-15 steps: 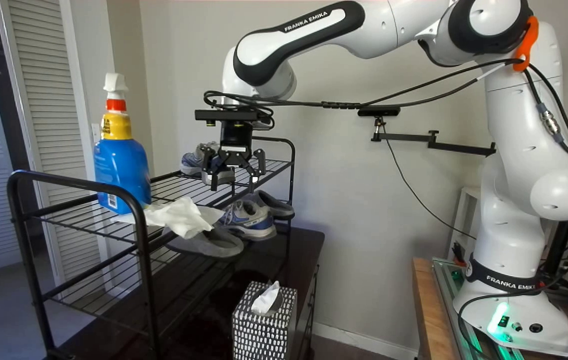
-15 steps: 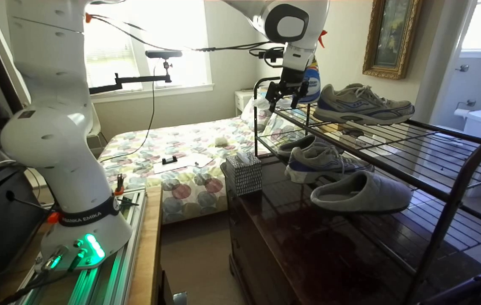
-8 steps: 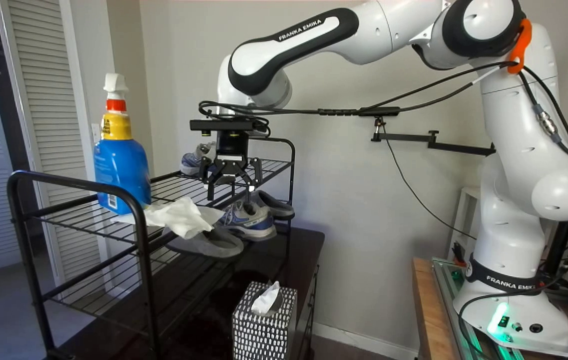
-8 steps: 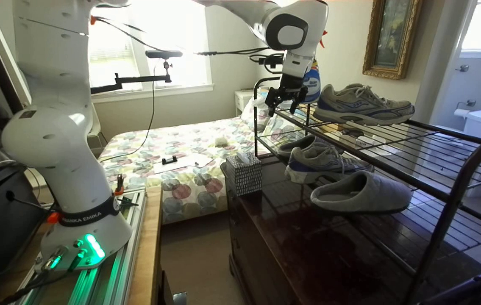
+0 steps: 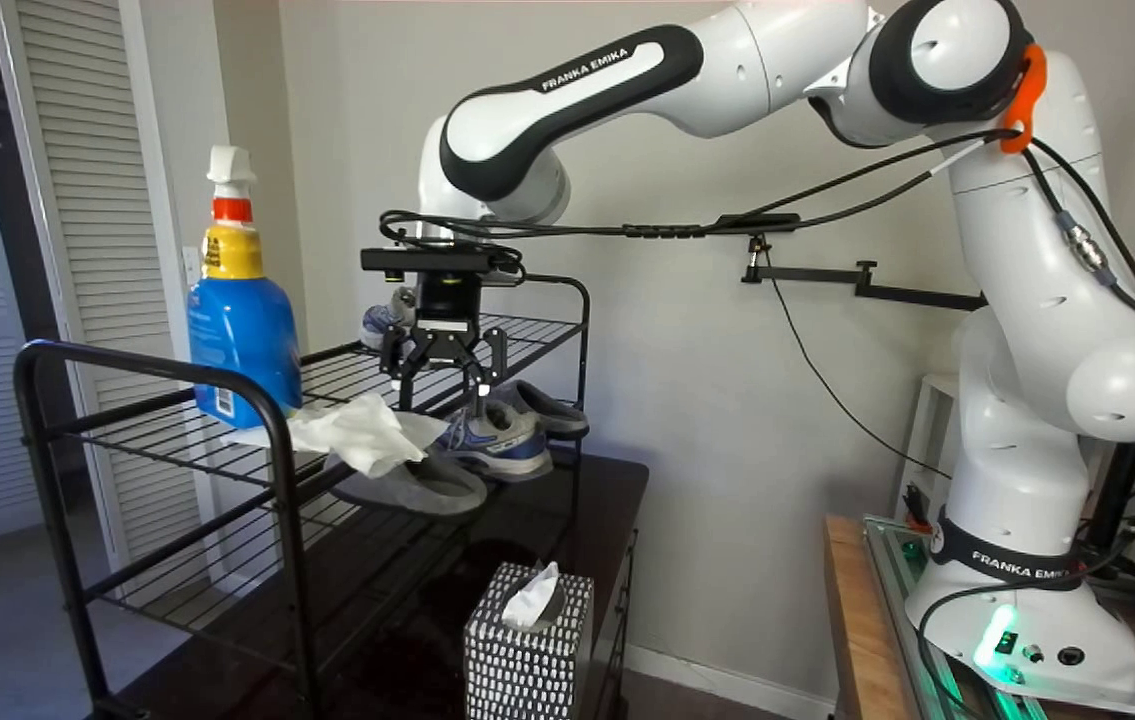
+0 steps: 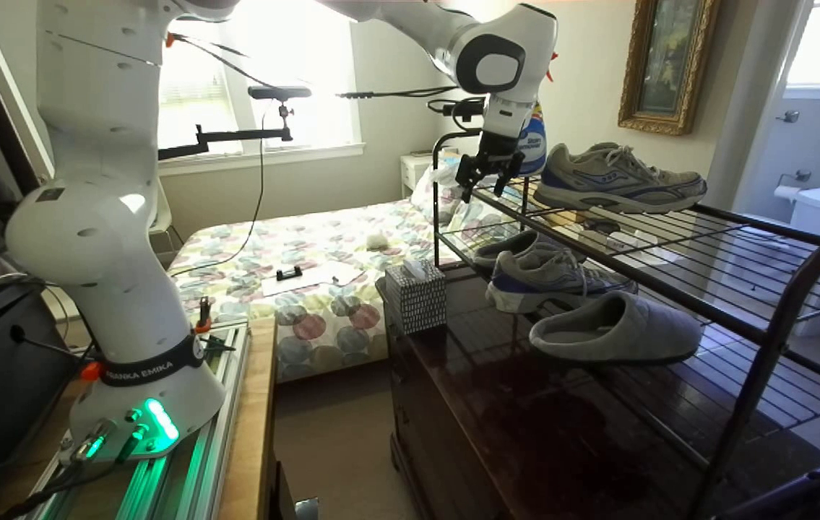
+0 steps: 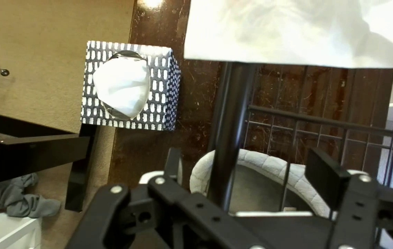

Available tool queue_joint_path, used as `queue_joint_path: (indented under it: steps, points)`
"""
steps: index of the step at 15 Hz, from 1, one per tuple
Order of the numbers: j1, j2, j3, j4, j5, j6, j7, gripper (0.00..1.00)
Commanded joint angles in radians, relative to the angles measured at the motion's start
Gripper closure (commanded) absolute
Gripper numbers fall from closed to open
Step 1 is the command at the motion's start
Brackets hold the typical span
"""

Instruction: Move the shoe rack slightly

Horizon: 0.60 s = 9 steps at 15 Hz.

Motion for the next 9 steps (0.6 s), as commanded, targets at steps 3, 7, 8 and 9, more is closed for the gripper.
queue_joint_path:
  steps: [3, 7, 8, 9]
  points:
    - [0.010, 0.036, -0.001, 0.051, -0.011, 0.007, 0.023, 0.55]
    - [0.010, 0.039, -0.001, 0.058, -0.012, -0.002, 0.039, 0.71]
    - [0.010, 0.040, -0.001, 0.059, -0.013, -0.004, 0.043, 0.72]
    - [0.010, 0.040, -0.002, 0.061, -0.014, -0.005, 0.047, 0.72]
